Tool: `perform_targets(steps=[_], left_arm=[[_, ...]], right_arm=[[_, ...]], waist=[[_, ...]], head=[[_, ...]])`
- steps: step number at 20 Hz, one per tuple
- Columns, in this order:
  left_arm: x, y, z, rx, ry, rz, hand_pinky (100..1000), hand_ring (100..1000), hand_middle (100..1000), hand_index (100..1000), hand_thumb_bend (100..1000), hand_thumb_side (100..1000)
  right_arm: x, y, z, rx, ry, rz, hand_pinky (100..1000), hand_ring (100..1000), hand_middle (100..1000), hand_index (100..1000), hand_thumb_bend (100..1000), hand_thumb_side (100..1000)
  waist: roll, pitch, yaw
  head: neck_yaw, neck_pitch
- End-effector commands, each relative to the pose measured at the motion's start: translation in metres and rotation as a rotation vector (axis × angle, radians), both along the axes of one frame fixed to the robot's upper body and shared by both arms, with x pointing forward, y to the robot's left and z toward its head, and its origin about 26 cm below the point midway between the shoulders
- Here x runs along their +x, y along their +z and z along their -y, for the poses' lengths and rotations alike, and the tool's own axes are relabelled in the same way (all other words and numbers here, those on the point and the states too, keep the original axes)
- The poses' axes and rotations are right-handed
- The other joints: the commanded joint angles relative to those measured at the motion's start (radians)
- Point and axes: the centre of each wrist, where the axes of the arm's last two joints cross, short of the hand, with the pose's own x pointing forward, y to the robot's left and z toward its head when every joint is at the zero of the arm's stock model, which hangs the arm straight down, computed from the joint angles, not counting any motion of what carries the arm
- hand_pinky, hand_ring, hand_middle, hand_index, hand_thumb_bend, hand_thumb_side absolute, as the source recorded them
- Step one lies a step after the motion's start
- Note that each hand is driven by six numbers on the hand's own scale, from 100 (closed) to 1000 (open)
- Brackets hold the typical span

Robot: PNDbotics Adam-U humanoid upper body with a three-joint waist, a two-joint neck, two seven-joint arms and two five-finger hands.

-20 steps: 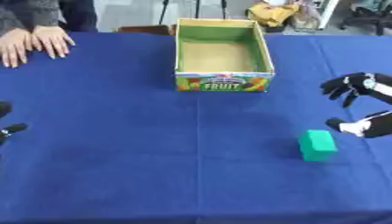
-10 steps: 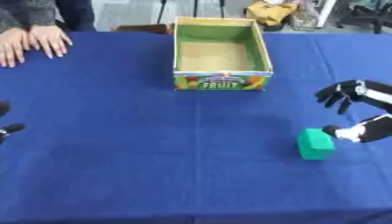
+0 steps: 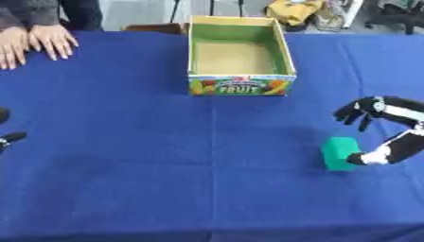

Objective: Pick up objects on the table and place them in the box.

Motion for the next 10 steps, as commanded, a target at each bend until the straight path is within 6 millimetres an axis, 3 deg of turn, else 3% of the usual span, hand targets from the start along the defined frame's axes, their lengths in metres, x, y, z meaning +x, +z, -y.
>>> perform_targets(steps=[1, 10], left_arm=[[0.0013, 0.0096, -0.0055, 0.032, -0.002, 0.022, 672, 898, 745, 749, 568, 719], [0.0013, 0.0093, -0.0049, 0.03, -0.003, 0.022, 672, 898, 745, 749, 567, 720]], right_arm=[[0.0022, 0.0086, 0.0055, -0.051, -0.001, 0.003, 642, 789, 782, 881, 584, 232], [0.0088, 0.0016, 0.0103, -0.07, -0.03, -0.003, 642, 790, 782, 883, 567, 230]], waist=[[0.0, -0.011, -0.002], [0.003, -0.011, 0.002]], head=[[-0.003, 0.005], [-0.005, 0.003]])
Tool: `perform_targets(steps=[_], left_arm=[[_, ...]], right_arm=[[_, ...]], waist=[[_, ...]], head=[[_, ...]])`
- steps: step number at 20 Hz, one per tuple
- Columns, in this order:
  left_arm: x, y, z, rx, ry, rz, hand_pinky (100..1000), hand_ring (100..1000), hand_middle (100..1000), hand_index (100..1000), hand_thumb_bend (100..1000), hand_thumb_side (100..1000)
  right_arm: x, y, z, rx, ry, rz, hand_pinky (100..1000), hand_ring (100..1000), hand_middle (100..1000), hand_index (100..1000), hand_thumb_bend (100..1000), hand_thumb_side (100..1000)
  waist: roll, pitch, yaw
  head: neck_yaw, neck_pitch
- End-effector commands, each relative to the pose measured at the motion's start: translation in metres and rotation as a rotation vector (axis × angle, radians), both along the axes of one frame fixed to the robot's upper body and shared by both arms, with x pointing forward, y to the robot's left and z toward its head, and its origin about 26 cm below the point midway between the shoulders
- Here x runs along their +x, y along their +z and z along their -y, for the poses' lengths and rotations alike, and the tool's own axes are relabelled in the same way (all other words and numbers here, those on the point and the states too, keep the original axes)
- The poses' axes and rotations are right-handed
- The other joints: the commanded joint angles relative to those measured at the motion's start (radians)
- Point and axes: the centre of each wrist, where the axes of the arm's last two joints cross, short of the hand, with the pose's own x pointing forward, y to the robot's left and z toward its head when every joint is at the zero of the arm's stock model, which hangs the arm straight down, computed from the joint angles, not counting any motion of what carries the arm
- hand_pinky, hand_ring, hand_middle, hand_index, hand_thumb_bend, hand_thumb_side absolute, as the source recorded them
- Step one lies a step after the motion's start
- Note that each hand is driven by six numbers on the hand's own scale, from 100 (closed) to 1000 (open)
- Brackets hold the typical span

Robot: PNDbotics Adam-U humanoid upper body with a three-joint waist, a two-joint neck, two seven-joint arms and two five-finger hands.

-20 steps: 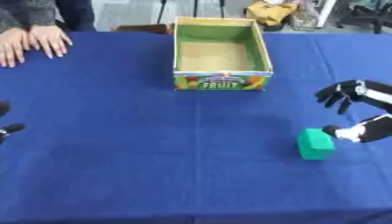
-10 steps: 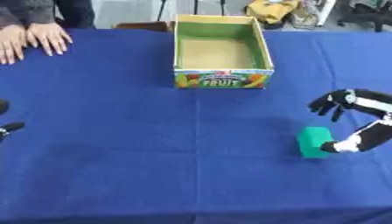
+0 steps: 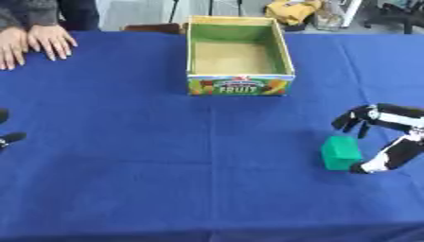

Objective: Pick up objects on the table and place them in the box.

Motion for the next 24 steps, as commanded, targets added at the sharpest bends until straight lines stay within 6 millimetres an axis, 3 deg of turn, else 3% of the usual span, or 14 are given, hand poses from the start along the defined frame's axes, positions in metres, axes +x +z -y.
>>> perform_targets(steps=[1, 19, 24], left_arm=[[0.001, 0.009, -0.005, 0.029, -0.003, 0.022, 672, 898, 745, 749, 567, 720], [0.002, 0.01, -0.004, 0.028, -0.006, 0.025, 672, 898, 744, 748, 569, 719], [0.002, 0.01, -0.004, 0.027, -0.006, 0.025, 672, 898, 744, 748, 568, 720]], right_arm=[[0.005, 0.01, 0.006, -0.042, -0.018, 0.036, 643, 791, 783, 883, 565, 230], [0.012, -0.004, 0.006, -0.149, -0.004, 0.009, 646, 776, 764, 875, 519, 240], [0.013, -0.007, 0.005, -0.149, -0.002, 0.015, 590, 650, 629, 781, 466, 214]], waist=[[0.003, -0.011, 0.002], [0.004, -0.005, 0.008], [0.005, -0.004, 0.007]], head=[[-0.003, 0.002], [-0.006, 0.001], [-0.006, 0.0]])
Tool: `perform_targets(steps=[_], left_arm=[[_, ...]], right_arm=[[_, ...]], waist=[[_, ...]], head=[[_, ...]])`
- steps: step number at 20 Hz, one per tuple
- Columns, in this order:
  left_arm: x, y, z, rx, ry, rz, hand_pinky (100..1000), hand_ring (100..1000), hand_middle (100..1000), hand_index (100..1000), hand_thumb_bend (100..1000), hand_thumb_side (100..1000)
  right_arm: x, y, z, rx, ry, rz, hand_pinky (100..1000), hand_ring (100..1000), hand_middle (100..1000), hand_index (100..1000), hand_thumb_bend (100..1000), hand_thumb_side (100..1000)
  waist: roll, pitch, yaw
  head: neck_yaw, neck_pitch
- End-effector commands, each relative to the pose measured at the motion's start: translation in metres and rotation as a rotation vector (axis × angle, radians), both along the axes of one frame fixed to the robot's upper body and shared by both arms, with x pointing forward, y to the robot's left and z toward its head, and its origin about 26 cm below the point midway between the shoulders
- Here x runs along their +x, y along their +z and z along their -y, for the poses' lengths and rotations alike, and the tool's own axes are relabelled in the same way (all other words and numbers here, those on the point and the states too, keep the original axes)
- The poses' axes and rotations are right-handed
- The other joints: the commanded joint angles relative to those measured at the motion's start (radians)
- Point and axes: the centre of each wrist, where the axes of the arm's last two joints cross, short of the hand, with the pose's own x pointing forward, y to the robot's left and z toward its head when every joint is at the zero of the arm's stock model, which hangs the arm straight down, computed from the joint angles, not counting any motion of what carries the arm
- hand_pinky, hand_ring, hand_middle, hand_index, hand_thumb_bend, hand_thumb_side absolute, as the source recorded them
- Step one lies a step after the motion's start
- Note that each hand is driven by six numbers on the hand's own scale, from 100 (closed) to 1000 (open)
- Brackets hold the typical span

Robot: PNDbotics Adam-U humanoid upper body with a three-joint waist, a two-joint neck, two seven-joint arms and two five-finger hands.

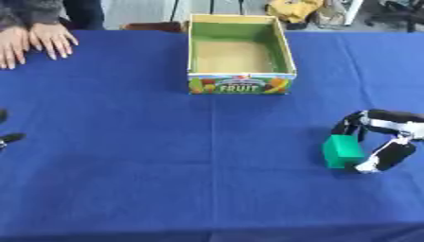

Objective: Pick up objects on the table and place them in the box.

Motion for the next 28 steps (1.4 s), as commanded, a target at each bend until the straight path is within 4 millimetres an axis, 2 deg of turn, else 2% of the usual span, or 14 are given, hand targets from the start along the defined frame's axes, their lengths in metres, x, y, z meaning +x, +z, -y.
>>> perform_targets(steps=[1, 4, 8, 11, 12, 13, 17, 21, 25, 28], left_arm=[[0.002, 0.009, -0.004, 0.027, -0.004, 0.023, 672, 898, 744, 748, 569, 720], [0.002, 0.009, -0.004, 0.026, -0.004, 0.023, 672, 898, 744, 748, 568, 720], [0.002, 0.009, -0.004, 0.024, -0.004, 0.023, 672, 898, 744, 748, 568, 720], [0.002, 0.009, -0.004, 0.023, -0.003, 0.023, 672, 898, 744, 748, 568, 721], [0.002, 0.009, -0.004, 0.023, -0.003, 0.023, 672, 898, 744, 748, 569, 721], [0.002, 0.009, -0.004, 0.023, -0.003, 0.023, 672, 898, 744, 748, 568, 721], [0.001, 0.009, -0.004, 0.023, -0.001, 0.022, 672, 898, 743, 748, 569, 721], [0.001, 0.008, -0.005, 0.025, 0.001, 0.019, 672, 897, 743, 748, 569, 720], [0.0, 0.007, -0.005, 0.027, 0.001, 0.015, 672, 897, 743, 748, 570, 720], [0.0, 0.006, -0.005, 0.03, -0.004, 0.01, 672, 897, 743, 747, 570, 720]], right_arm=[[0.002, 0.011, 0.005, -0.022, -0.008, 0.036, 584, 635, 602, 760, 444, 205], [0.002, 0.011, 0.003, -0.012, -0.014, 0.068, 552, 556, 486, 661, 374, 180], [0.003, 0.012, -0.001, -0.017, -0.019, 0.123, 515, 491, 411, 571, 318, 170], [0.003, 0.012, -0.004, -0.016, -0.027, 0.179, 464, 381, 275, 426, 148, 128], [0.003, 0.012, -0.005, -0.014, -0.03, 0.196, 462, 375, 269, 420, 137, 126], [0.003, 0.013, -0.005, -0.009, -0.033, 0.214, 438, 320, 204, 354, 100, 107], [0.003, 0.023, -0.008, 0.014, -0.03, 0.271, 436, 308, 182, 331, 100, 100], [0.002, 0.055, -0.014, 0.044, -0.01, 0.363, 437, 307, 179, 331, 100, 101], [0.005, 0.1, -0.023, 0.05, 0.011, 0.486, 444, 314, 185, 335, 100, 100], [0.014, 0.131, -0.03, 0.023, 0.031, 0.565, 449, 320, 191, 337, 100, 100]], waist=[[0.002, -0.011, 0.0], [0.003, -0.011, 0.0], [0.003, -0.011, -0.001], [0.004, -0.011, -0.002], [0.005, -0.011, -0.002], [0.005, -0.011, -0.002], [0.006, -0.014, -0.002], [0.006, -0.018, -0.003], [0.004, -0.024, -0.002], [0.002, -0.029, 0.006]], head=[[-0.003, 0.001], [-0.003, 0.001], [-0.004, 0.0], [-0.003, 0.0], [-0.004, 0.0], [-0.004, 0.0], [-0.002, 0.0], [-0.001, 0.002], [0.0, 0.003], [-0.003, 0.003]])
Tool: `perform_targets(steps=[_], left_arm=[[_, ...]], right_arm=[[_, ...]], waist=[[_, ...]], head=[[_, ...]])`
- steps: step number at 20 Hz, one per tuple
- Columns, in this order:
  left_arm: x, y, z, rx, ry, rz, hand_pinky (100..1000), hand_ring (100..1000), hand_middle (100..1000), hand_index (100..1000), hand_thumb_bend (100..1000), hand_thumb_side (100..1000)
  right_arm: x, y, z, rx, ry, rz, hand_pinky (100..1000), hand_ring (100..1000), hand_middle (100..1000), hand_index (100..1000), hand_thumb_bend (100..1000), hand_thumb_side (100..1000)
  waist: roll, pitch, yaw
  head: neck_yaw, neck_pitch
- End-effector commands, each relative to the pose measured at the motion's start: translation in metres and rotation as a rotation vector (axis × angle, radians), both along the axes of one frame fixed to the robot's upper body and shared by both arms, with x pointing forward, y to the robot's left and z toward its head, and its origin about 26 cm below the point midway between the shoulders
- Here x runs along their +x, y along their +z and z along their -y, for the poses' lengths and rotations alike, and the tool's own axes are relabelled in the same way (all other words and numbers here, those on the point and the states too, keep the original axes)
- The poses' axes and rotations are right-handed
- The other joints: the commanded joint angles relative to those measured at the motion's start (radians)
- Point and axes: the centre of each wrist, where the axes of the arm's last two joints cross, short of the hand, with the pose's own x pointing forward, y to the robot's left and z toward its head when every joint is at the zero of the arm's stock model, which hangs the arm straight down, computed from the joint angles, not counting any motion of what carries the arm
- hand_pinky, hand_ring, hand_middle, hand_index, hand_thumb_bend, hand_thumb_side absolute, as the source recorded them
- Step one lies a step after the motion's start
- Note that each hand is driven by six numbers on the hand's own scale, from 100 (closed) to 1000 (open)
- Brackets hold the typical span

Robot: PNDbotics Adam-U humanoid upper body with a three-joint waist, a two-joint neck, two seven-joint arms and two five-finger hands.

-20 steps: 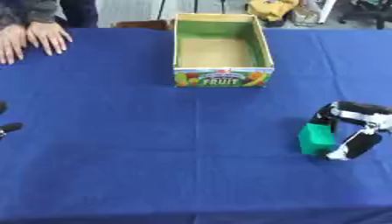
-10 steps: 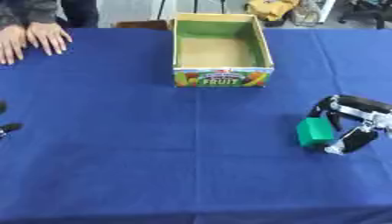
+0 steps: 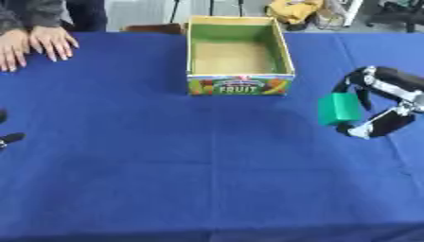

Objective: Pick up objects on the table and place them in the box.

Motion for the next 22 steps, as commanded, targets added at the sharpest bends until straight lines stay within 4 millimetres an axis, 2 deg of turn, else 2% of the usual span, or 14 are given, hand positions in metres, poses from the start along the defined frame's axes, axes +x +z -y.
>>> perform_targets(steps=[1, 4, 8, 12, 15, 18, 22], left_arm=[[0.0, 0.007, -0.005, 0.03, -0.005, 0.01, 672, 897, 743, 747, 569, 720], [0.0, 0.006, -0.003, 0.028, -0.015, 0.007, 672, 897, 743, 747, 570, 720], [0.001, 0.006, 0.0, 0.027, -0.03, 0.005, 672, 897, 743, 747, 570, 721], [0.003, 0.006, 0.003, 0.025, -0.048, 0.006, 672, 897, 743, 747, 571, 721], [0.005, 0.008, 0.006, 0.026, -0.065, 0.011, 672, 897, 743, 746, 571, 721], [0.008, 0.011, 0.01, 0.027, -0.085, 0.02, 672, 898, 743, 746, 572, 721], [0.01, 0.014, 0.013, 0.027, -0.099, 0.028, 672, 898, 743, 746, 573, 722]], right_arm=[[0.004, 0.041, 0.0, -0.049, -0.01, 0.099, 450, 321, 192, 338, 100, 100], [0.026, 0.06, -0.009, -0.048, -0.022, 0.137, 449, 321, 192, 338, 100, 100], [0.063, 0.067, -0.027, -0.067, -0.037, 0.131, 452, 326, 199, 342, 100, 100], [0.098, 0.059, -0.046, -0.092, -0.068, 0.115, 453, 327, 200, 344, 100, 100], [0.118, 0.048, -0.052, -0.089, -0.127, 0.1, 449, 330, 204, 350, 100, 105], [0.131, 0.039, -0.052, -0.069, -0.195, 0.103, 448, 337, 213, 360, 100, 117], [0.139, 0.034, -0.048, -0.057, -0.282, 0.157, 462, 402, 290, 428, 100, 198]], waist=[[0.0, -0.017, 0.006], [0.001, -0.018, 0.019], [0.002, -0.014, 0.05], [0.005, -0.004, 0.088], [0.004, 0.005, 0.117], [0.002, 0.016, 0.151], [-0.002, 0.03, 0.187]], head=[[-0.005, 0.002], [-0.01, -0.004], [-0.02, -0.012], [-0.035, -0.026], [-0.049, -0.041], [-0.068, -0.061], [-0.096, -0.086]])
